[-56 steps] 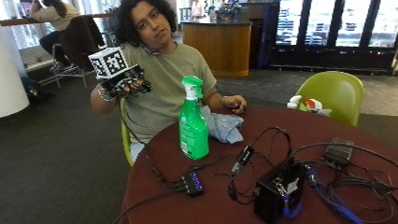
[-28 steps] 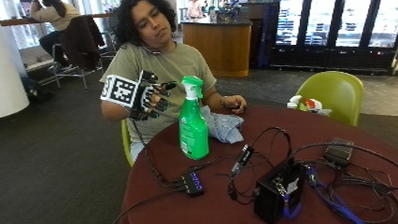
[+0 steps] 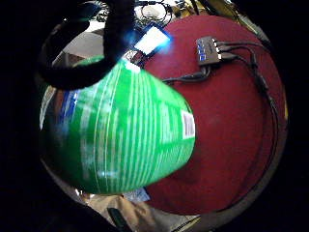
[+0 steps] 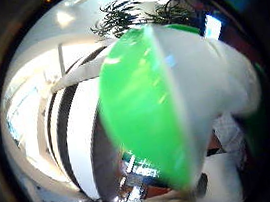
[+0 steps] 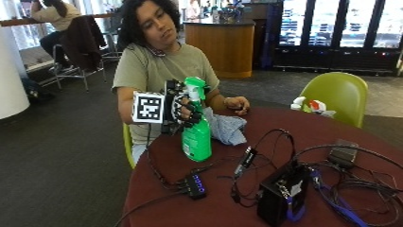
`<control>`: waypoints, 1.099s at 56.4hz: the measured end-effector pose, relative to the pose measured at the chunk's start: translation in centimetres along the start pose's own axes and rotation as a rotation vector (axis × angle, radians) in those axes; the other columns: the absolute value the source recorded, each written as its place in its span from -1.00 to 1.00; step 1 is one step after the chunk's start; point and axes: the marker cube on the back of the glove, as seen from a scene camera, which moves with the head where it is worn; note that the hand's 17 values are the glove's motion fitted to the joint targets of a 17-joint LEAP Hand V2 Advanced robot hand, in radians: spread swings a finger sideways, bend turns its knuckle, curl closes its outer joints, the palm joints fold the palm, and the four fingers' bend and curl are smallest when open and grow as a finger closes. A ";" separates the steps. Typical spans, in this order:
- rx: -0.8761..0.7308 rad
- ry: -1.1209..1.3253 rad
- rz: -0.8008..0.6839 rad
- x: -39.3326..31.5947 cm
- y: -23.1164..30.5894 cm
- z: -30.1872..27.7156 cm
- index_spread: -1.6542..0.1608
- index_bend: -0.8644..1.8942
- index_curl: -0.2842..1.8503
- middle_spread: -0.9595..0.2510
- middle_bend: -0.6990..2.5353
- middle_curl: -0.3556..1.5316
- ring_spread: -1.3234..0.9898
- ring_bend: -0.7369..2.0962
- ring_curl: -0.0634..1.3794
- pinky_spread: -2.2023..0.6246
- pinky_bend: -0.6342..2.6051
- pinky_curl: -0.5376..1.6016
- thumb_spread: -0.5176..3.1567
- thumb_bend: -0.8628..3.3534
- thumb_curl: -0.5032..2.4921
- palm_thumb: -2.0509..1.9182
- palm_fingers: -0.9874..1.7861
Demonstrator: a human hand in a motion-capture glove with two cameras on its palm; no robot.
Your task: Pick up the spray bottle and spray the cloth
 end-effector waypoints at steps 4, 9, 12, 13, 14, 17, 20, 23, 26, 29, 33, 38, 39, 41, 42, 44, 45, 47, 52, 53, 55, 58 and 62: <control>-0.002 0.018 -0.006 0.4 -0.9 0.4 0.58 -0.31 -0.57 0.66 -0.38 -0.23 0.11 -0.14 -0.41 0.67 -0.44 -0.16 -0.23 -0.60 -0.36 0.45 0.05; 0.019 0.031 0.017 0.6 -2.5 0.8 0.60 -0.30 -0.57 0.65 -0.39 -0.23 0.10 -0.12 -0.40 0.65 -0.42 -0.16 -0.24 -0.61 -0.36 0.45 0.08; 0.031 0.042 0.023 0.7 -3.4 1.2 0.61 -0.30 -0.56 0.64 -0.40 -0.23 0.09 -0.11 -0.39 0.63 -0.41 -0.15 -0.24 -0.61 -0.36 0.44 0.10; 0.035 0.046 0.027 0.7 -3.7 1.3 0.61 -0.30 -0.56 0.64 -0.41 -0.24 0.09 -0.10 -0.39 0.63 -0.41 -0.15 -0.25 -0.61 -0.36 0.44 0.11; 0.035 0.050 0.032 0.7 -3.9 1.4 0.62 -0.30 -0.56 0.64 -0.41 -0.24 0.08 -0.09 -0.38 0.62 -0.41 -0.15 -0.25 -0.61 -0.36 0.44 0.14; 0.025 0.059 0.047 0.7 -4.5 1.6 0.63 -0.30 -0.56 0.63 -0.40 -0.23 0.08 -0.08 -0.39 0.61 -0.41 -0.15 -0.25 -0.61 -0.37 0.44 0.17; 0.040 0.064 0.066 0.5 -4.9 1.8 0.62 -0.26 -0.54 0.62 -0.39 -0.23 0.07 -0.08 -0.39 0.60 -0.44 -0.17 -0.25 -0.61 -0.37 0.43 0.27; 0.036 0.046 0.077 0.1 -4.8 1.7 0.62 -0.23 -0.52 0.59 -0.36 -0.21 0.05 -0.08 -0.40 0.59 -0.49 -0.19 -0.25 -0.61 -0.37 0.43 0.38; 0.059 0.011 0.066 -0.5 -4.4 1.6 0.60 -0.18 -0.48 0.53 -0.34 -0.20 0.05 -0.12 -0.41 0.58 -0.53 -0.21 -0.24 -0.60 -0.36 0.44 0.47; 0.098 -0.020 -0.015 -1.0 -3.8 1.3 0.59 -0.16 -0.44 0.46 -0.30 -0.17 0.04 -0.14 -0.40 0.57 -0.53 -0.22 -0.25 -0.58 -0.35 0.49 0.57; 0.066 -0.081 -0.094 -2.3 -2.3 0.1 0.59 -0.17 -0.41 0.42 -0.27 -0.14 0.04 -0.13 -0.37 0.53 -0.47 -0.19 -0.28 -0.58 -0.32 0.53 0.63; -0.032 -0.134 -0.121 -4.8 -1.2 -1.6 0.58 -0.19 -0.38 0.40 -0.25 -0.11 0.03 -0.12 -0.34 0.47 -0.42 -0.16 -0.33 -0.59 -0.30 0.55 0.68; -0.060 -0.139 -0.114 -5.4 -1.0 -1.9 0.58 -0.19 -0.37 0.40 -0.24 -0.11 0.03 -0.11 -0.34 0.46 -0.41 -0.16 -0.34 -0.59 -0.29 0.55 0.68; -0.119 -0.141 -0.109 -6.5 -0.7 -2.4 0.58 -0.19 -0.36 0.39 -0.24 -0.10 0.03 -0.11 -0.33 0.45 -0.41 -0.15 -0.36 -0.59 -0.29 0.55 0.68; -0.148 -0.137 -0.111 -7.0 -0.6 -2.7 0.57 -0.19 -0.35 0.39 -0.23 -0.10 0.03 -0.11 -0.32 0.45 -0.40 -0.14 -0.36 -0.60 -0.28 0.55 0.68; -0.212 -0.115 -0.122 -8.0 -0.4 -3.1 0.57 -0.18 -0.34 0.38 -0.23 -0.09 0.02 -0.10 -0.31 0.44 -0.39 -0.14 -0.37 -0.60 -0.28 0.55 0.68; -0.247 -0.097 -0.129 -8.4 -0.4 -3.3 0.57 -0.18 -0.34 0.38 -0.23 -0.09 0.02 -0.10 -0.31 0.44 -0.39 -0.14 -0.38 -0.60 -0.27 0.55 0.68; -0.316 -0.051 -0.139 -9.2 -0.2 -3.7 0.57 -0.18 -0.33 0.37 -0.22 -0.08 0.02 -0.10 -0.30 0.44 -0.39 -0.13 -0.39 -0.60 -0.27 0.55 0.68; -0.476 0.101 -0.104 -11.0 0.3 -4.2 0.57 -0.17 -0.30 0.37 -0.21 -0.08 0.02 -0.09 -0.29 0.43 -0.39 -0.13 -0.40 -0.60 -0.25 0.55 0.67; -0.515 0.139 -0.085 -11.3 0.5 -4.2 0.57 -0.17 -0.30 0.36 -0.21 -0.08 0.02 -0.09 -0.29 0.43 -0.39 -0.13 -0.41 -0.60 -0.25 0.55 0.67; -0.597 0.215 -0.042 -11.7 0.6 -4.0 0.57 -0.17 -0.29 0.36 -0.21 -0.07 0.02 -0.08 -0.28 0.43 -0.39 -0.13 -0.41 -0.60 -0.24 0.55 0.67; -0.706 0.333 0.013 -12.0 0.6 -3.7 0.57 -0.17 -0.28 0.36 -0.21 -0.07 0.02 -0.08 -0.28 0.43 -0.39 -0.12 -0.42 -0.60 -0.23 0.55 0.66; -0.824 0.470 0.079 -12.0 1.5 -3.0 0.57 -0.18 -0.27 0.36 -0.21 -0.07 0.02 -0.08 -0.27 0.43 -0.38 -0.12 -0.43 -0.60 -0.22 0.55 0.66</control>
